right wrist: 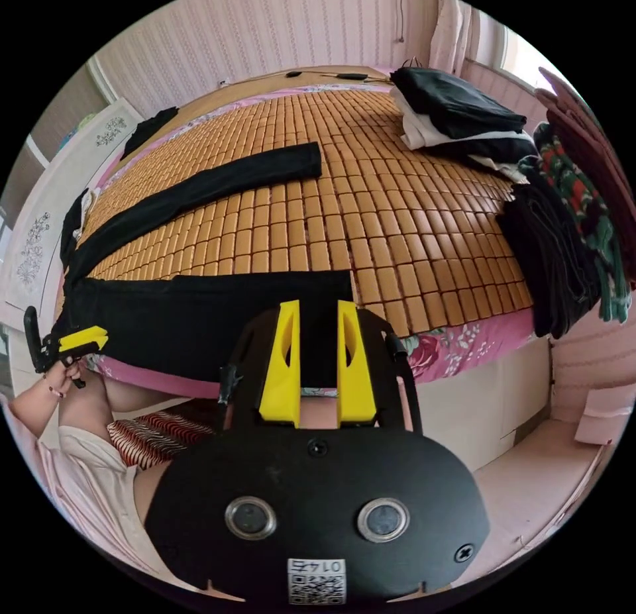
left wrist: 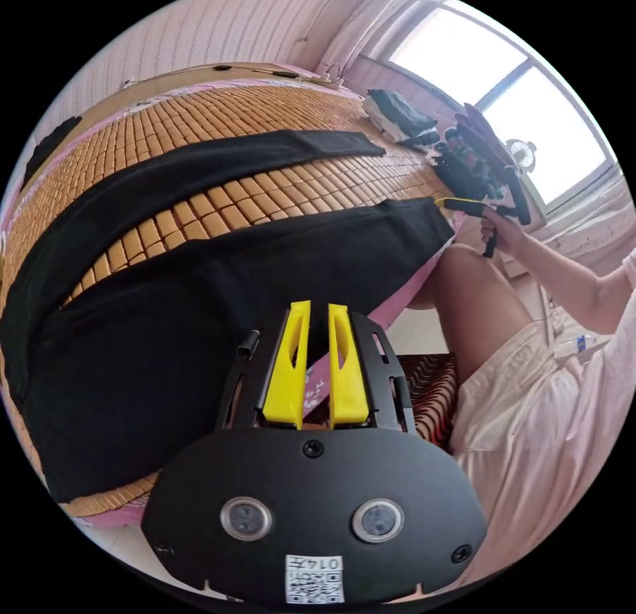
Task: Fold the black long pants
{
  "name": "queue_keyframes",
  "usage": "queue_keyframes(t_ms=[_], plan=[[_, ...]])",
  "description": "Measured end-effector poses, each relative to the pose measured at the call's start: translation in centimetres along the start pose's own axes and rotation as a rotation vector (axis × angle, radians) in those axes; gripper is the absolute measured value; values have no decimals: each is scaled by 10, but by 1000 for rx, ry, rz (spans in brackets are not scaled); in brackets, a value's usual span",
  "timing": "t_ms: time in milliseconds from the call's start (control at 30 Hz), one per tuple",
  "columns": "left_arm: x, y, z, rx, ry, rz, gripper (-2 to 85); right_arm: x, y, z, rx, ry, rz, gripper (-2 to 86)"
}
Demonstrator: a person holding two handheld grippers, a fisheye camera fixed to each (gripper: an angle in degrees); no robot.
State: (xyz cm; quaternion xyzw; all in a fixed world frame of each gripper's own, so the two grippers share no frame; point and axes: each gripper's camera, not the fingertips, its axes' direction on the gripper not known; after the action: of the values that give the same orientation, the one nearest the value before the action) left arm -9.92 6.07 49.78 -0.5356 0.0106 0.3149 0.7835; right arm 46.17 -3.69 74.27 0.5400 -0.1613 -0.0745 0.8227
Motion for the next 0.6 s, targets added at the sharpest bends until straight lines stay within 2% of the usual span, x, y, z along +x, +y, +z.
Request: queue_keyframes(t_ms=[33, 67, 133, 300, 400, 433, 467, 500, 600], plan=[[-3, -3, 3, -15, -7, 8, 32, -5, -4, -1, 7, 22, -36, 11], [-5, -6, 4, -35, 5, 4, 29, -9, -9, -2, 7, 33, -73, 3], [-14, -13, 9, -92, 41, -30, 18, -10, -17, -3, 10, 36, -94, -3], [-13, -12, 18, -74, -13, -35, 1, 17, -38, -9, 55, 74, 4, -5], [-17, -6, 23, -52, -11, -75, -3, 21, -44, -13, 70, 6, 1, -5], [-21, -2, 25, -41, 7, -100, -4, 14, -45, -13, 78, -70, -38, -5], [-23, -1, 26, -36, 17, -112, -4, 4, -47, -3, 5, -149, -117, -5], [-27, 2, 28, -30, 35, -130, -5, 0, -49, 5, -55, -151, -125, -5], [-35, 4, 34, -44, 62, -127, -6, -4, -54, 1, -33, -147, -182, -7]])
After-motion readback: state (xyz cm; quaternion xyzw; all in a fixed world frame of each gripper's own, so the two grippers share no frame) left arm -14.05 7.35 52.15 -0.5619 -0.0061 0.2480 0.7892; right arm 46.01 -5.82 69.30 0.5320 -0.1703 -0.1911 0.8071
